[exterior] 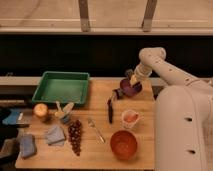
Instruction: Wipe purple bowl with eraser
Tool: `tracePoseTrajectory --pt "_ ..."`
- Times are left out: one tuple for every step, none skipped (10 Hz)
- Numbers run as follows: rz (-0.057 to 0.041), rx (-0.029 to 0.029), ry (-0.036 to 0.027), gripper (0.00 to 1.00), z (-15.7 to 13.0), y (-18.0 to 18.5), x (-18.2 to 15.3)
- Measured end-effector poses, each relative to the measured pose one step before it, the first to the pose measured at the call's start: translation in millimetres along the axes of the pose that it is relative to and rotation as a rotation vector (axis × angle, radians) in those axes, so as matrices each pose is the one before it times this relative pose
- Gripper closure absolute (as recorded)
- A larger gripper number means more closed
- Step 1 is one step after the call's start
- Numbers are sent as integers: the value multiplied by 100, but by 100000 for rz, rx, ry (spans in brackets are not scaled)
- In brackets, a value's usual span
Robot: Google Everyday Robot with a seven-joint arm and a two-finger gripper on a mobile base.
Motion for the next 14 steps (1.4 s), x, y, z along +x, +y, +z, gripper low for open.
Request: tracePoseTrajectory --pt "-1796 -643 -562 91 -215 1002 27" --pt "-1590 -732 -186 91 -151 901 327" --pt "-1497 -582 -250 91 -317 810 324" --pt "-1446 -815 526 91 -170 954 868" --pt "-482 387 1163 91 -46 747 1136" --pt "276 -65 639 91 -68 422 901" --pt "1216 1018 887 91 -276 -225 1151" --pt "1229 882 354 91 -198 -440 521" --pt "1547 1889 598 91 -43 -819 336" --pt "1495 2339 144 91 -36 -1116 -245" --pt "1473 2382 472 91 216 -1364 -542" --pt "832 1529 -256 91 147 -959 -839" --pt "-176 783 418 91 335 -490 -647" --pt "-1059 258 -293 91 484 17 -1248"
